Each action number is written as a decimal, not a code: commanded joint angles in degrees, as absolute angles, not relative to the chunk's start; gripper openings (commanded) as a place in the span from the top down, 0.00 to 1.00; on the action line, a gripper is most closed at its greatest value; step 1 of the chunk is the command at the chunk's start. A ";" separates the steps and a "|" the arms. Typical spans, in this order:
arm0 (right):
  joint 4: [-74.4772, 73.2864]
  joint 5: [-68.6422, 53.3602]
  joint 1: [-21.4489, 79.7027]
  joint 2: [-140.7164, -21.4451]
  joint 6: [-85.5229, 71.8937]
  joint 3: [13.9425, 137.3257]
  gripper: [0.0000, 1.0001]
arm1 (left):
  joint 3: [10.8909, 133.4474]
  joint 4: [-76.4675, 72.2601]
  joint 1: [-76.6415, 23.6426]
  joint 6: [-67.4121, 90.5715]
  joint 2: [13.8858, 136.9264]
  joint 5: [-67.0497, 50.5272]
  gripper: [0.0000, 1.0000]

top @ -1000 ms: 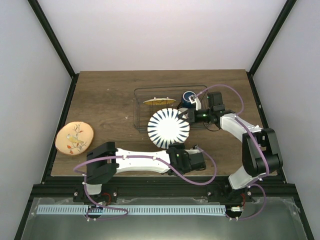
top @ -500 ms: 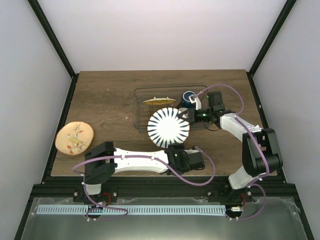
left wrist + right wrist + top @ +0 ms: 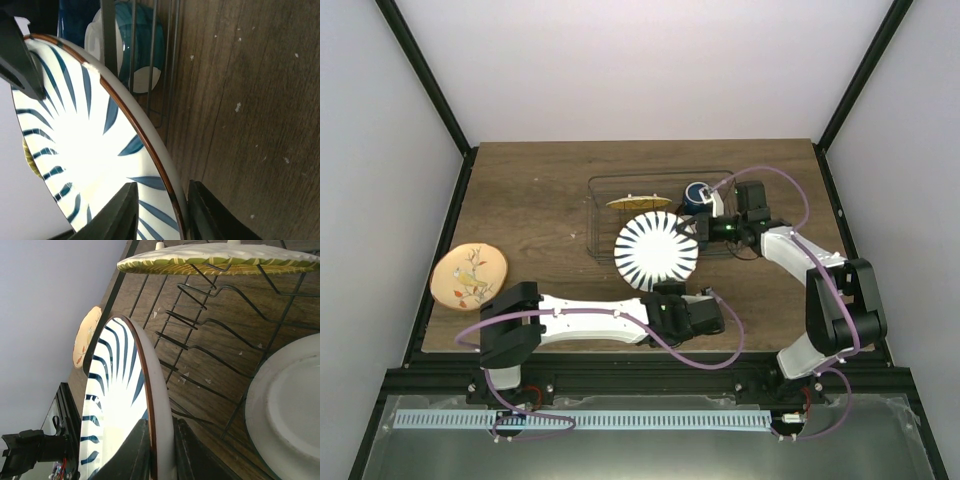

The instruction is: Load the mixed dishes into the dish rack

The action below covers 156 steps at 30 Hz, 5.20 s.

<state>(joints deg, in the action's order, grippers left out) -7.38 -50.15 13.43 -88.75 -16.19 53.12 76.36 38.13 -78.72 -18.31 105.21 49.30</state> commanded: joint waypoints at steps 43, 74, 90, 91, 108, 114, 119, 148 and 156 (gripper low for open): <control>-9.85 -46.57 14.01 -83.66 -12.15 51.46 0.99 | 76.04 45.04 -79.40 7.93 66.08 36.56 0.00; -16.62 -37.32 14.03 -67.52 -3.85 55.06 0.99 | 68.91 21.96 -29.01 8.68 68.52 -7.76 0.00; 7.01 -51.55 14.01 -58.26 -1.98 47.89 0.99 | 63.72 18.33 -28.92 9.05 67.95 -8.51 0.00; 8.15 -51.13 14.09 -58.07 -1.55 47.83 0.99 | 63.50 18.29 -28.92 8.99 67.86 -8.30 0.00; 19.74 -42.80 14.06 -68.05 7.77 54.58 0.99 | 62.34 18.40 -28.73 8.83 64.02 -5.76 0.00; 21.80 -43.93 13.99 -72.53 11.79 58.24 0.99 | 61.75 18.07 -28.50 8.45 63.47 -4.86 0.00; 22.94 -44.35 14.14 -74.99 15.39 58.96 0.99 | 61.19 16.92 -28.14 8.48 63.63 -5.03 0.00; 40.19 -48.92 20.03 -78.62 43.03 46.74 0.99 | 60.03 13.55 -27.42 9.09 65.20 -7.50 0.00; 43.16 -49.03 20.48 -79.25 46.93 45.23 0.99 | 59.77 13.14 -27.18 9.14 65.56 -7.73 0.00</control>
<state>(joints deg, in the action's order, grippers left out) 32.51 -47.88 19.88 -80.09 43.79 44.77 60.36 15.07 -27.66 8.99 65.39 -6.79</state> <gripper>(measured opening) 0.098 0.997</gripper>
